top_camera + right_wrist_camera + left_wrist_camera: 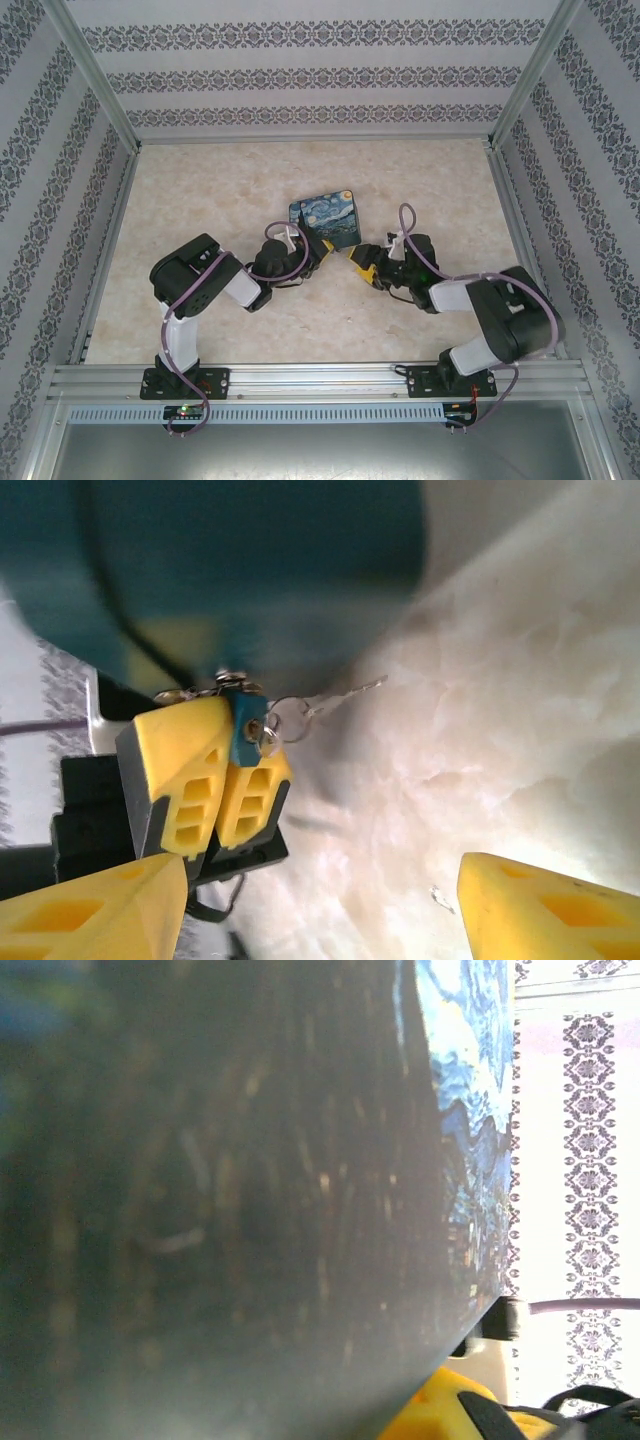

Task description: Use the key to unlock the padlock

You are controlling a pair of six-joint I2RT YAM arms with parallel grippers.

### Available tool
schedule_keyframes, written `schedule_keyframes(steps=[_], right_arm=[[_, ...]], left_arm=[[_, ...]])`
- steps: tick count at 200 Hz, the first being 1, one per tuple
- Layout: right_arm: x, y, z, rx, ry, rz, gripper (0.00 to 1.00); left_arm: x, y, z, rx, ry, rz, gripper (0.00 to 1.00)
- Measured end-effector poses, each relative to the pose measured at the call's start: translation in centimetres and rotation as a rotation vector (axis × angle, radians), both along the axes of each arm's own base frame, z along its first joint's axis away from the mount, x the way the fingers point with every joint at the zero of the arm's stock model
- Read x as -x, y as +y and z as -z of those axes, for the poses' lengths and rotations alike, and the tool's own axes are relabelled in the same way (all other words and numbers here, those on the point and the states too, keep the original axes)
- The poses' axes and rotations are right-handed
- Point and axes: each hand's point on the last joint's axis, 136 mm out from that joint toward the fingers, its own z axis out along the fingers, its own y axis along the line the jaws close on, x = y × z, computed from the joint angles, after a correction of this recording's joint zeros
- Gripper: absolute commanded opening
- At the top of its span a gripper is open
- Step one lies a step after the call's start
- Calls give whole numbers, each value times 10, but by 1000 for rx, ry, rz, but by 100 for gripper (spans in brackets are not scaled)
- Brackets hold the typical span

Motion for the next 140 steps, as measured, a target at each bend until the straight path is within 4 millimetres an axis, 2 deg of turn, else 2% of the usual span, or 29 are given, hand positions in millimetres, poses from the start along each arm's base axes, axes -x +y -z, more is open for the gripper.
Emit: schedule_keyframes(steps=[28, 45, 61, 89, 120, 140], right_arm=[[-2, 17, -32, 203, -185, -85, 70], [0, 26, -38, 342, -277, -132, 69], [4, 26, -30, 484, -330, -170, 67], [16, 19, -1, 734, -395, -258, 57], [22, 18, 16, 924, -471, -332, 48], [23, 16, 29, 1014, -494, -373, 47]], left_arm=[[1, -1, 2, -30, 3, 27, 0], [1, -3, 4, -52, 8, 43, 0], [2, -3, 5, -73, 13, 60, 0], [4, -3, 7, -106, 29, 84, 0], [5, -4, 9, -138, 40, 108, 0], [6, -5, 10, -152, 43, 120, 0]])
